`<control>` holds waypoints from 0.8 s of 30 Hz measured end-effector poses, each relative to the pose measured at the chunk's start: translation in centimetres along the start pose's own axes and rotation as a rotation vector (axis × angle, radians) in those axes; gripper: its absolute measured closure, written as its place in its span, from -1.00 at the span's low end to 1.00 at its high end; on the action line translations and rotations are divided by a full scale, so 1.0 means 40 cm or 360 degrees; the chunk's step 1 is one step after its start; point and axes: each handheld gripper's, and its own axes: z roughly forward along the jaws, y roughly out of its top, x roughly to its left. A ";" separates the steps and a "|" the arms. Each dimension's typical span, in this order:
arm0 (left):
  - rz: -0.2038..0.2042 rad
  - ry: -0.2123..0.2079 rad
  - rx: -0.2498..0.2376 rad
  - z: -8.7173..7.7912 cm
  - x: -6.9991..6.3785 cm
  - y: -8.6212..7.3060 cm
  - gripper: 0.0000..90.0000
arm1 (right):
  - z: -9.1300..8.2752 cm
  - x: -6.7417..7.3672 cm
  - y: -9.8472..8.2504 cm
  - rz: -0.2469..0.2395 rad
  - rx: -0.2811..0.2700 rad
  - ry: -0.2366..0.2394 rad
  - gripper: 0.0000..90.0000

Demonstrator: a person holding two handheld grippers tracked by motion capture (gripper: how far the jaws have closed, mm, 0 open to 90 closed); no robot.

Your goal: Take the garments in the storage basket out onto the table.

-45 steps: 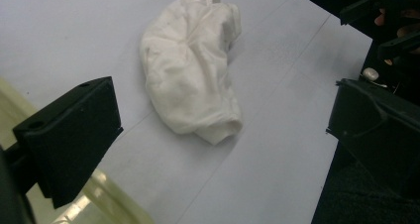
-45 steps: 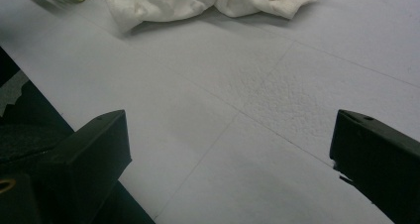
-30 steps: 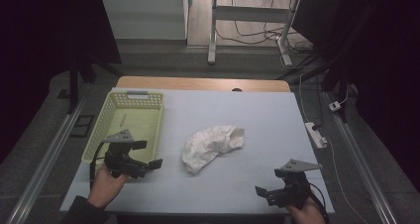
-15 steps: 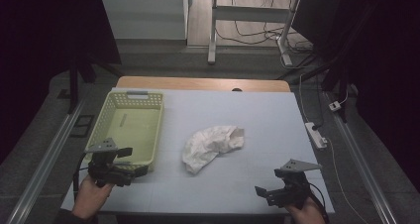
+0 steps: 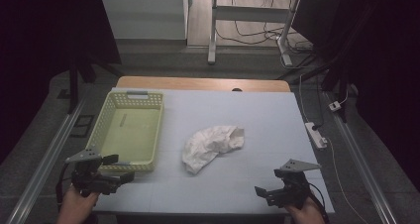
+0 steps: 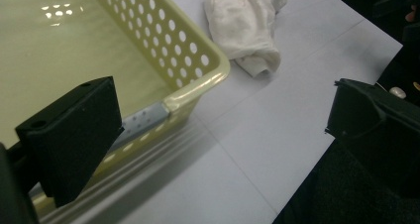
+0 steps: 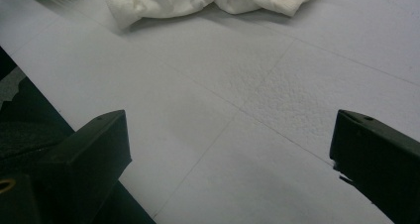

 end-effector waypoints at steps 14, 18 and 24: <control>-0.0065 0.0058 -0.0020 -0.049 0.016 -0.046 -0.98 | 0.000 0.000 0.000 -0.0002 0.0002 -0.0005 -0.96; -0.0078 0.0079 -0.0034 -0.066 0.018 -0.060 -0.99 | 0.001 0.001 0.000 -0.0003 0.0005 -0.0006 -0.96; -0.0093 0.0123 -0.0029 -0.084 0.023 -0.079 -0.99 | 0.001 0.001 0.001 0.0003 0.0004 -0.0007 -0.96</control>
